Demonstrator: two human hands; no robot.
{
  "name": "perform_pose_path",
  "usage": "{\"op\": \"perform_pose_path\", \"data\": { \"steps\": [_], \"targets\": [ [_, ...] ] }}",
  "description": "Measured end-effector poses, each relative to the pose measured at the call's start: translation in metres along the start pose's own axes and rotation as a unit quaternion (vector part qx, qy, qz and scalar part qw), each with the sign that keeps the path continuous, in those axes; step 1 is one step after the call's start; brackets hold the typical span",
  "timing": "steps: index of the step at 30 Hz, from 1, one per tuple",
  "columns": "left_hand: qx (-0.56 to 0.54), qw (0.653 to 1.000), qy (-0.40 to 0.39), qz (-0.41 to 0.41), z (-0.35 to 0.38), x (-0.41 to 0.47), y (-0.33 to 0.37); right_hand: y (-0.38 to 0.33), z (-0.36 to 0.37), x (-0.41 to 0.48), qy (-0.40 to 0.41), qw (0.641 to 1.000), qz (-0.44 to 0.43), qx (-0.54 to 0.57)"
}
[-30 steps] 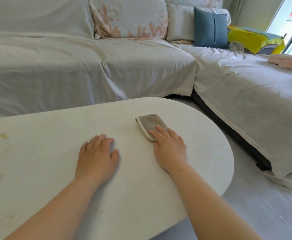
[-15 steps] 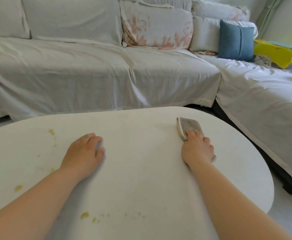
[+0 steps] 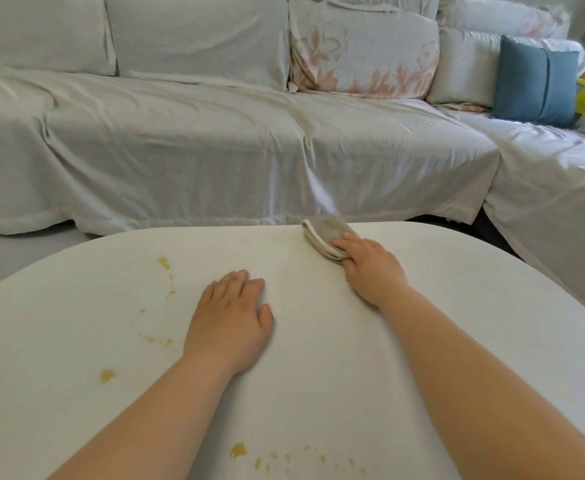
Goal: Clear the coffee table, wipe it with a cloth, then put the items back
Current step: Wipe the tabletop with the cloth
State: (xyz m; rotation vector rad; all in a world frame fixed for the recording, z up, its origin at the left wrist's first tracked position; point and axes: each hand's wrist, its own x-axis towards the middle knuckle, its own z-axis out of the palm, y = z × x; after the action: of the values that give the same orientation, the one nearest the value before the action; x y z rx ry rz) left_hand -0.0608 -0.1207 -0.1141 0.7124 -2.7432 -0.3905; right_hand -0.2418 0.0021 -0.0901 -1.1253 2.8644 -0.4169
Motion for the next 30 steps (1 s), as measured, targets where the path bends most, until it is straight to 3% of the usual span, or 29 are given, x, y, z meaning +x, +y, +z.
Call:
{"op": "perform_pose_path", "data": {
  "steps": [3,6,8,12,14,17,20,23,26,30],
  "targets": [
    [0.0,1.0,0.001,-0.001,0.001,0.0,0.0,0.033,-0.01,-0.005,0.03,0.993,0.113,-0.028],
    [0.006,1.0,0.007,-0.001,0.001,0.001,0.001,0.025,-0.006,-0.013,0.028,0.99,0.136,-0.016],
    [0.015,1.0,0.006,-0.001,-0.001,0.001,0.003,0.005,-0.001,-0.025,0.029,0.993,0.116,0.014],
    [0.026,1.0,0.016,0.005,-0.006,-0.003,0.007,-0.036,0.019,-0.071,0.019,0.997,-0.066,0.021],
    [0.029,0.999,0.02,0.003,-0.009,-0.004,0.009,-0.036,0.018,-0.09,0.005,0.993,-0.109,0.034],
    [0.03,1.0,0.008,-0.008,-0.012,-0.005,0.011,-0.001,-0.001,-0.103,-0.01,0.997,-0.056,0.048],
    [0.025,1.0,-0.002,-0.011,-0.013,-0.006,0.012,0.041,-0.018,-0.123,0.021,0.998,0.055,0.025],
    [0.02,1.0,0.002,-0.017,-0.014,-0.006,0.012,0.047,-0.024,-0.151,0.039,0.993,0.108,0.024],
    [0.025,0.999,-0.006,-0.025,-0.015,-0.007,0.014,0.022,-0.018,-0.179,0.023,0.997,0.073,0.032],
    [0.028,0.999,-0.014,-0.029,-0.016,-0.007,0.016,-0.031,-0.009,-0.224,0.026,0.998,-0.048,0.014]
  ]
}}
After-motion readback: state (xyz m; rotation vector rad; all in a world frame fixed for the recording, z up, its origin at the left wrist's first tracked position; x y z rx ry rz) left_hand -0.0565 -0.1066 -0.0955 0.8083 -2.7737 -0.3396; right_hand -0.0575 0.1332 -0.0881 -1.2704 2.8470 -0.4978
